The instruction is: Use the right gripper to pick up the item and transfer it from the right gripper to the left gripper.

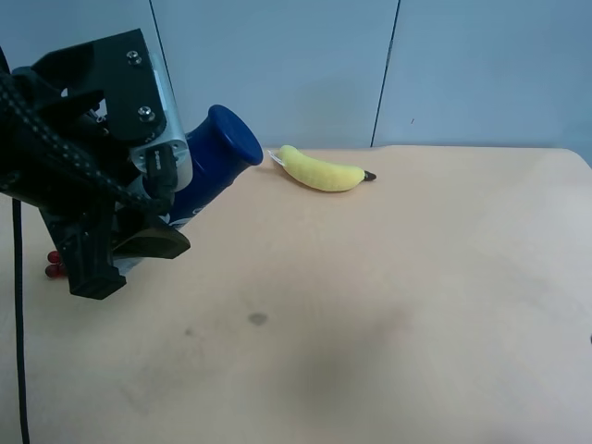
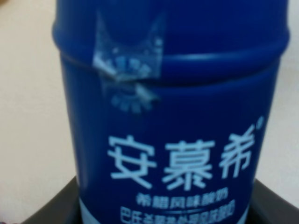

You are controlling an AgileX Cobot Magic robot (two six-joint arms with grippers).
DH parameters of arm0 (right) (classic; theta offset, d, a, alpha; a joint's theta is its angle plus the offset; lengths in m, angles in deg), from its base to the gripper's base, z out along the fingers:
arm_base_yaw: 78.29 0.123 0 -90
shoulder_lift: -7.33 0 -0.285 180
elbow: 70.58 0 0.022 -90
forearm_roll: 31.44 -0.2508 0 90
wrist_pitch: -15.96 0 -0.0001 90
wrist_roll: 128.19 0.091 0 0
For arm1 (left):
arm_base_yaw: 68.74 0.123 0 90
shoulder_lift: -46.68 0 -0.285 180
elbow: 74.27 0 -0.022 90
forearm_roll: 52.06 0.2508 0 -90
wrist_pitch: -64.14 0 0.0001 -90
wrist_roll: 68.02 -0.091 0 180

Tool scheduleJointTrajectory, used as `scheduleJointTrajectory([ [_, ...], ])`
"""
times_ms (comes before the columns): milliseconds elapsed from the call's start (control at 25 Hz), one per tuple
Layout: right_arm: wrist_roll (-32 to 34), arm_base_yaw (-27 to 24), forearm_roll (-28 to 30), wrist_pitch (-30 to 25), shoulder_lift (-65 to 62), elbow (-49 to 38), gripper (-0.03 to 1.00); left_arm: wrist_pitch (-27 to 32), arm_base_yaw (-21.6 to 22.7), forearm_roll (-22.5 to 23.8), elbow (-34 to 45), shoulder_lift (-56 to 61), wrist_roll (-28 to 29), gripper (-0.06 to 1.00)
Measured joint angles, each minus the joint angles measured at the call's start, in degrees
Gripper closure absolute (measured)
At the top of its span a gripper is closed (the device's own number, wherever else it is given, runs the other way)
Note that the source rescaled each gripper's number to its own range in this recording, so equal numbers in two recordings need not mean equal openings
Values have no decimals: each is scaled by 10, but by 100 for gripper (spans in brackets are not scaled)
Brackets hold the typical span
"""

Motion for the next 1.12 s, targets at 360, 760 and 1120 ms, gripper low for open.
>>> scheduleJointTrajectory([
  [360, 37, 0, 14, 60, -177, -134, -3, 0, 0, 0, 0, 0, 3, 94],
  [760, 56, 1, 30, 84, -233, -153, -3, 0, 0, 0, 0, 0, 3, 94],
  [1120, 56, -3, 30, 85, -245, -153, -3, 0, 0, 0, 0, 0, 3, 94],
])
